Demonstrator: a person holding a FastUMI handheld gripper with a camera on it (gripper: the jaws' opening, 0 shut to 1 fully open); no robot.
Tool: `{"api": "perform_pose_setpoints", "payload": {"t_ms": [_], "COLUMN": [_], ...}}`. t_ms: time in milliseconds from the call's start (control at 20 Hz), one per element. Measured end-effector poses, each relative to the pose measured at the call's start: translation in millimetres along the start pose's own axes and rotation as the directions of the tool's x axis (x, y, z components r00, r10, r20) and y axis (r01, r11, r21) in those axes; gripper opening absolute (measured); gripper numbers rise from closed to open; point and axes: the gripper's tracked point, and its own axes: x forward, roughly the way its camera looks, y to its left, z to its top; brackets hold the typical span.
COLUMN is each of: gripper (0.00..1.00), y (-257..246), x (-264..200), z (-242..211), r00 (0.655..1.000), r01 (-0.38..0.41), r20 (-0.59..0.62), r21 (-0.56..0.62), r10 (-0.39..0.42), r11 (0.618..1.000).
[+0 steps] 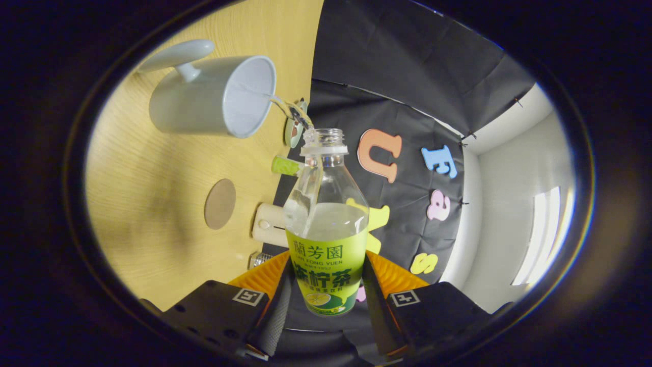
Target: Take the bottle from table, then pour the juice into the cup, finally place the bottle on the coaster
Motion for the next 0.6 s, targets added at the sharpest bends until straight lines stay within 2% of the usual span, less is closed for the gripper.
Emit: {"api": "perform_pose_setpoints", "payload": {"t_ms": [600], "gripper": [0.75], "y": [-33], "x": [11], "z": [-9], "r00": [0.999], "r01": [0.052], "r20": [-0.004], "r21": [-0.045], "r10": [-0.052], "r11": [0.998]}}
